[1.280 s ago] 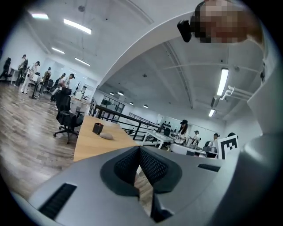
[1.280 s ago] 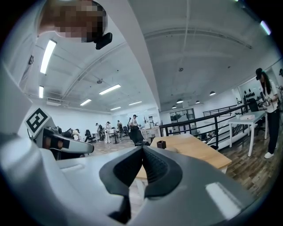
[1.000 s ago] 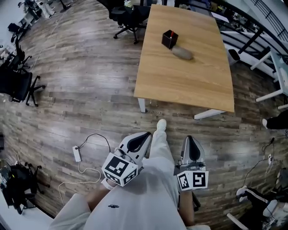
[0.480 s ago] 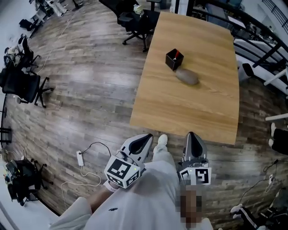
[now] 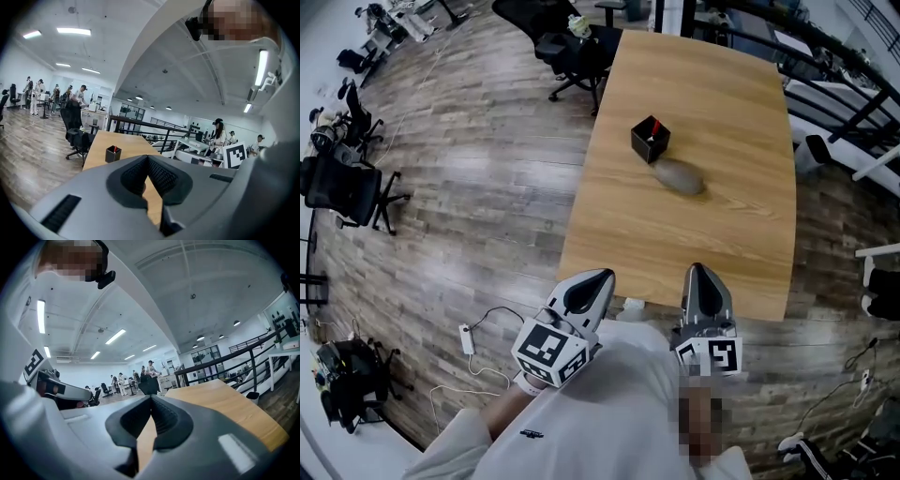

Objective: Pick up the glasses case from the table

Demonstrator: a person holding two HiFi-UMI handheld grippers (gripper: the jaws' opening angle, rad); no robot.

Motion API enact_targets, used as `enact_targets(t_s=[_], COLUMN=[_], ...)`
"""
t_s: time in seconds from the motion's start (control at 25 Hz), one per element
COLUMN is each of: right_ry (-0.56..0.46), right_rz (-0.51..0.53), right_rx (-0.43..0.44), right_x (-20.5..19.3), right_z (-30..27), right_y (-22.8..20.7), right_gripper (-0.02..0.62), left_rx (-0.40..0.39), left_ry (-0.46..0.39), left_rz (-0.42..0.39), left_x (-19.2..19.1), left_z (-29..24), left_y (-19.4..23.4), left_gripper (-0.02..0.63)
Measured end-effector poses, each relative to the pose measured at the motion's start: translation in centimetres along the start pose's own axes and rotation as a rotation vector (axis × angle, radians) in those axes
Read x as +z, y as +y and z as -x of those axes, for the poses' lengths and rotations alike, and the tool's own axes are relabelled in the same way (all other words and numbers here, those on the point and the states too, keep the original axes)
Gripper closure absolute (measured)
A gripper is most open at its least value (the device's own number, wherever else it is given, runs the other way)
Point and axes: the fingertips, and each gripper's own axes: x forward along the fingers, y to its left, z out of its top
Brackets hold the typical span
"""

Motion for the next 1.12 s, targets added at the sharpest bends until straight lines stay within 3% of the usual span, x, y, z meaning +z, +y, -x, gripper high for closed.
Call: enact_targets(t_s=[0.48,1.12], right_ry=[0.024,0.131], right_rz=[-0.002,0.073], right_rx=[-0.032,0.013], right_x=[-0.8,-4.9], right_z=[-2.9,-11.9], right_y=[-2.4,-5.5], right_gripper=[0.598,0.574], left_rx=[-0.003,0.023], left_ry=[0.026,0.093], left_rz=[0.002,0.05], left_x=[0.1,-2.3], left_z=[-3.0,-10.1], left_y=[1.6,7.6], left_gripper=[0.598,0.598])
